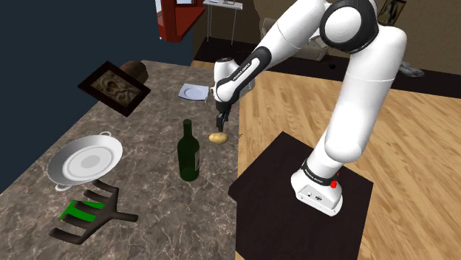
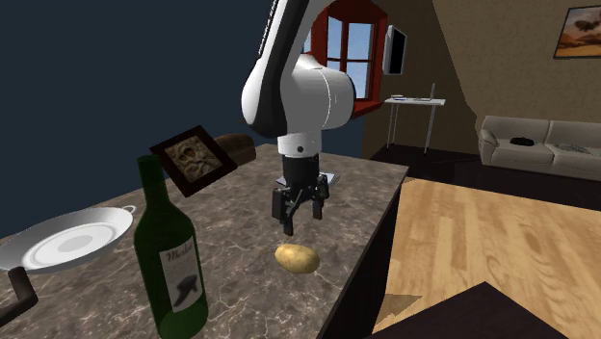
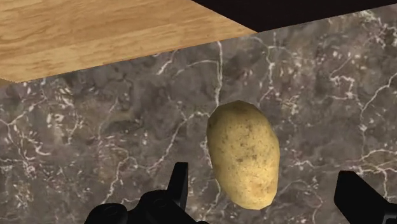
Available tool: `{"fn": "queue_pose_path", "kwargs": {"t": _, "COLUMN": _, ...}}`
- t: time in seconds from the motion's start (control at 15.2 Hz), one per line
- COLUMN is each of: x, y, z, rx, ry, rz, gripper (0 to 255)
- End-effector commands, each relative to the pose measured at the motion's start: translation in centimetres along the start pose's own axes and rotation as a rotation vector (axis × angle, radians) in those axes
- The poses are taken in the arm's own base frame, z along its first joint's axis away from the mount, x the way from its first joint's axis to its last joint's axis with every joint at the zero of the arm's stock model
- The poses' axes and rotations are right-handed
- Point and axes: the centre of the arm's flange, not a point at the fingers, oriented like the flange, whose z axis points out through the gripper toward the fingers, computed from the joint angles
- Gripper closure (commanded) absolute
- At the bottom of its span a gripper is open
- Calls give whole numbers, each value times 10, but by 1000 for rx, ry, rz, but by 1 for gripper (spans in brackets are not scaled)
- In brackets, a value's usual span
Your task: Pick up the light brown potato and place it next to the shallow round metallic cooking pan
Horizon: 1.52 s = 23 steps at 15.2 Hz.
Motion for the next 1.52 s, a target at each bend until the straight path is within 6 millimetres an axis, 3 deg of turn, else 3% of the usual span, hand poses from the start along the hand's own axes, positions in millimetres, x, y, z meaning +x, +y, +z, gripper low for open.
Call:
{"fn": "queue_pose_path", "kwargs": {"t": 0.0, "x": 15, "y": -1, "z": 20, "rx": 4, "ry": 0, "rz": -23, "gripper": 0}}
{"fn": "queue_pose_path", "kwargs": {"t": 0.2, "x": 37, "y": -2, "z": 53, "rx": 10, "ry": -2, "rz": -57, "gripper": 0}}
{"fn": "queue_pose_path", "kwargs": {"t": 0.73, "x": 38, "y": -2, "z": 94, "rx": 10, "ry": -2, "rz": -57, "gripper": 0}}
{"fn": "queue_pose_path", "kwargs": {"t": 1.25, "x": 38, "y": -2, "z": 94, "rx": 10, "ry": -2, "rz": -57, "gripper": 0}}
{"fn": "queue_pose_path", "kwargs": {"t": 1.32, "x": 38, "y": -2, "z": 94, "rx": 10, "ry": -2, "rz": -57, "gripper": 255}}
{"fn": "queue_pose_path", "kwargs": {"t": 1.45, "x": 38, "y": -2, "z": 94, "rx": 10, "ry": -2, "rz": -57, "gripper": 255}}
